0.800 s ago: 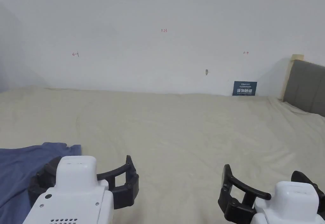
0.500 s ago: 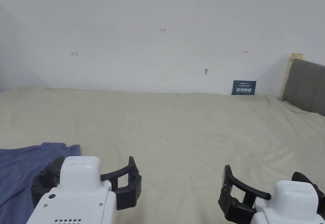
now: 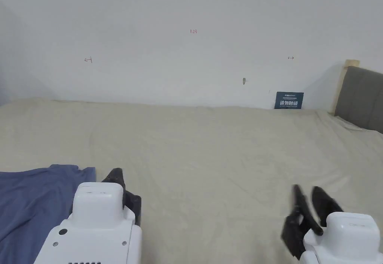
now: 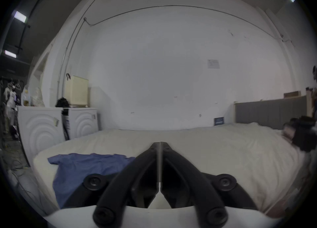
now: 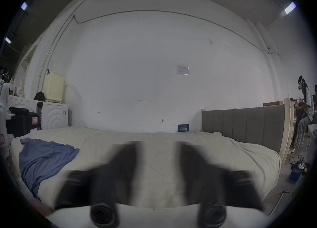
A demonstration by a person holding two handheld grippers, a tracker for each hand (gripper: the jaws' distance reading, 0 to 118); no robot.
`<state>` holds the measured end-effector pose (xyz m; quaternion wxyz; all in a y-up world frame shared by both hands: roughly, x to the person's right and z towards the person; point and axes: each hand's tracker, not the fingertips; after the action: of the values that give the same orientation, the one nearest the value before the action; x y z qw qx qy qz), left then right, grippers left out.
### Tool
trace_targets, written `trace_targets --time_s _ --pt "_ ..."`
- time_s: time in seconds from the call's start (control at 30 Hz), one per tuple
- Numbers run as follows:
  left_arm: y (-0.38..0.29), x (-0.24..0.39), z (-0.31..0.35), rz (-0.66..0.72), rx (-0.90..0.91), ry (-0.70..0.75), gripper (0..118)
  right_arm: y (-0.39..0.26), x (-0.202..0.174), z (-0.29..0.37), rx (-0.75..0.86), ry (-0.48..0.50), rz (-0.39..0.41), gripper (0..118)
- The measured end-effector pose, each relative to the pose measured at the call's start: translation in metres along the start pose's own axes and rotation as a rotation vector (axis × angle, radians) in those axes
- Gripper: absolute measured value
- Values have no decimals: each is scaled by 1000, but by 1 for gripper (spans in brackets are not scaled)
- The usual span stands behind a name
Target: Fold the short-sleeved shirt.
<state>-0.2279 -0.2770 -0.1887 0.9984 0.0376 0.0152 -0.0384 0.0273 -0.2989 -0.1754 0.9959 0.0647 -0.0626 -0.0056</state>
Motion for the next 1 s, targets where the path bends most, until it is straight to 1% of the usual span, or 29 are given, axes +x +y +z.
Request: trace_targets --time_s 0.03,0.07,0.1,0.13,0.23,0.47,0.63,0.77,0.83,0.87,0.93,1.0 --pt "1 -3 0 22 2 -24 0 0 1 -1 -12 -25 -7 0" --pt "3 -8 0 54 -9 -85 0 3 1 -1 -2 -26 -51 0" --pt "4 -10 -2 61 -18 -92 0 4 4 -2 -10 9 -87 0" --pt "4 -9 -3 52 -14 -74 0 6 5 -3 -22 18 -96 0" --pt "2 -6 -1 36 1 -61 0 7 6 -4 -19 -23 -68 0" --pt "3 -1 0 21 0 -81 0 7 6 -2 -12 -33 -50 0" --pt "4 0 -2 37 -4 -83 0 9 7 -2 -6 -37 -44 0" --pt "5 -8 1 28 -12 -57 0 12 4 -3 -8 -32 -51 0" --pt "5 -19 8 16 -24 -23 0 14 -7 -6 -14 -1 -55 0" --pt "6 -27 13 3 -30 9 0 16 -17 -10 -15 34 -57 0" --pt "5 -50 23 -25 -38 82 0 17 -41 -15 -15 121 -43 0" --pt "4 -79 35 -46 -50 179 0 16 -77 -19 -13 235 -41 0"
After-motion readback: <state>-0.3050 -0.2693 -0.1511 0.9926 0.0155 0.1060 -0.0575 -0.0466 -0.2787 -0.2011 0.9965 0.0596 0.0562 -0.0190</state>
